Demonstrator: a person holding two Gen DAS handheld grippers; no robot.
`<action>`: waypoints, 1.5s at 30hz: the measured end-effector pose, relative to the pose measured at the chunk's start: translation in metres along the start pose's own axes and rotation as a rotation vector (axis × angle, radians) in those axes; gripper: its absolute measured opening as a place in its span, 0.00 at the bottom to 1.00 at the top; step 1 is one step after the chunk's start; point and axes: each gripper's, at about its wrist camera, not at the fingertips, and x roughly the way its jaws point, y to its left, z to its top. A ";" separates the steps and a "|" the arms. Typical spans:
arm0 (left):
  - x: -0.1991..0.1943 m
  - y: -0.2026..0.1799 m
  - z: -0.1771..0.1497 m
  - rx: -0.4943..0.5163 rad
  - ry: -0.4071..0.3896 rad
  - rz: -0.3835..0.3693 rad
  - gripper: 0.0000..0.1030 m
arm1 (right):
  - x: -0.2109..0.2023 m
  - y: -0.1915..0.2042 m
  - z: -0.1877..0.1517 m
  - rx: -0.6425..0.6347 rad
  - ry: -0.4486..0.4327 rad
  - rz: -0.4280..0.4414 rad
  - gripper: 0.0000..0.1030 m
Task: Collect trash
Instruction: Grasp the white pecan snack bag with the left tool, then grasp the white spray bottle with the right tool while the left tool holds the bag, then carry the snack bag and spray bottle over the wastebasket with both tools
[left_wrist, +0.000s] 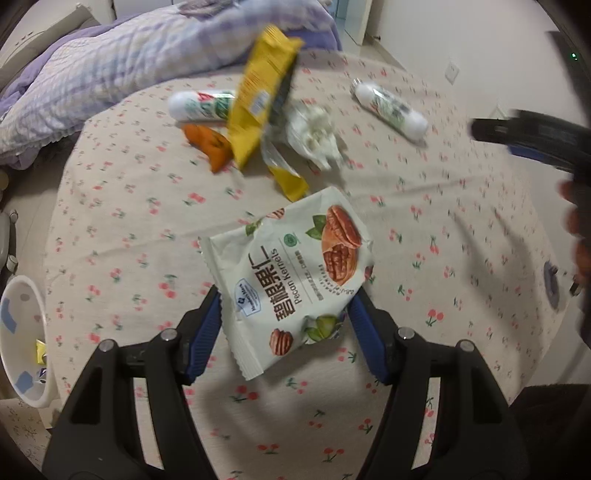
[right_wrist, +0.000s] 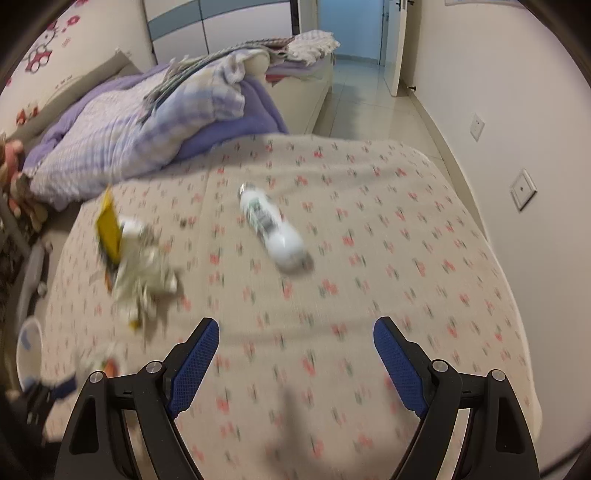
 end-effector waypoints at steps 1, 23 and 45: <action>-0.005 0.006 0.001 -0.005 -0.010 0.004 0.66 | 0.008 0.000 0.006 0.003 -0.009 0.000 0.85; -0.036 0.074 0.004 -0.113 -0.079 0.050 0.66 | 0.096 0.012 0.043 -0.062 0.012 0.061 0.44; -0.096 0.142 -0.045 -0.201 -0.180 0.106 0.66 | -0.069 0.095 -0.026 -0.281 -0.110 0.202 0.39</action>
